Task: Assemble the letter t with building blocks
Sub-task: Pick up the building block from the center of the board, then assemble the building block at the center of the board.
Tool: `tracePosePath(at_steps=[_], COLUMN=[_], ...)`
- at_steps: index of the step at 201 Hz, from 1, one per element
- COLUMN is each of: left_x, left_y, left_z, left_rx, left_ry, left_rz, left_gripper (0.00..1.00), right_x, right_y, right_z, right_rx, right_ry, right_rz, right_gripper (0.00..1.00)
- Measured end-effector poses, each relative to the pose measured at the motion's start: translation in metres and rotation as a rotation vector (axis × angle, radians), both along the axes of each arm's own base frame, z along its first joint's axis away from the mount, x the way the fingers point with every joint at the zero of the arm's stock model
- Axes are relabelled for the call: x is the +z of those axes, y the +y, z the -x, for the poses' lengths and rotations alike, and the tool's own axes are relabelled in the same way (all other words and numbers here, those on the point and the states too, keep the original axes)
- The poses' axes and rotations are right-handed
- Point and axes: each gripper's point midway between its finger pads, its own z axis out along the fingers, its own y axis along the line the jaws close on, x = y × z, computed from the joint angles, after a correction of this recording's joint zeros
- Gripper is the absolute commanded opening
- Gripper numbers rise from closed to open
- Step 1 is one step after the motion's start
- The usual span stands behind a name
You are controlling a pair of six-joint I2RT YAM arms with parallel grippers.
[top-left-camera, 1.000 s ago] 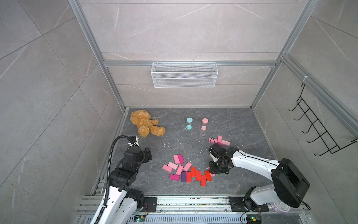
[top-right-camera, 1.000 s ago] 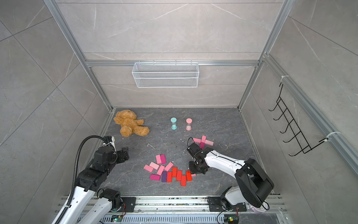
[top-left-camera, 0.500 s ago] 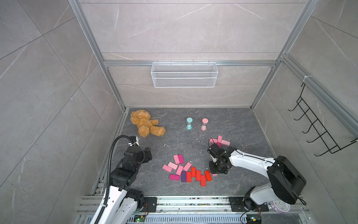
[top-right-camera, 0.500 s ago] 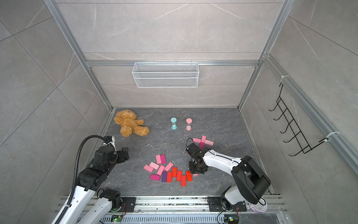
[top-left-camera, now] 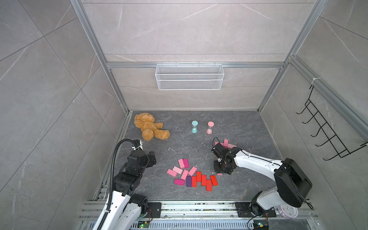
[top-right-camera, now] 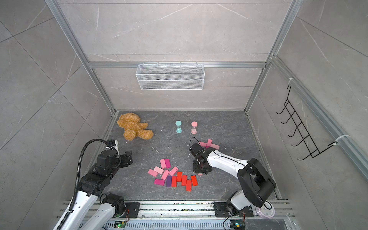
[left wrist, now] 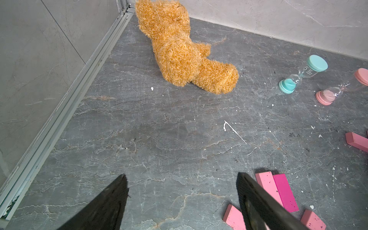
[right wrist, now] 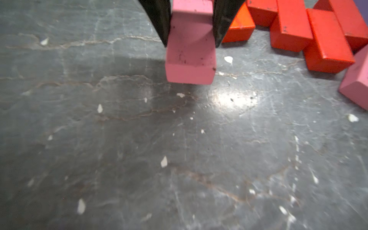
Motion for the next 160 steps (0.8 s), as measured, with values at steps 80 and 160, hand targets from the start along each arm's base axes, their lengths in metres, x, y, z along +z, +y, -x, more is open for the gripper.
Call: tracePosePath(at_steps=[80,160], left_x=[0.003,0.003], left_y=[0.0,0.0], left_z=[0.001,0.001], left_rx=[0.0,0.0], left_ry=[-0.014,-0.014], left_rz=[0.004,0.004], left_gripper=[0.88,0.88], right_x=[0.017,0.021], right_y=[-0.015,-0.032], right_z=[-0.049,-0.065], right_rx=[-0.147,-0.226], right_ry=[-0.024,-0.024], right_rz=[-0.047,-0.075], right_gripper=[0.25,0.25])
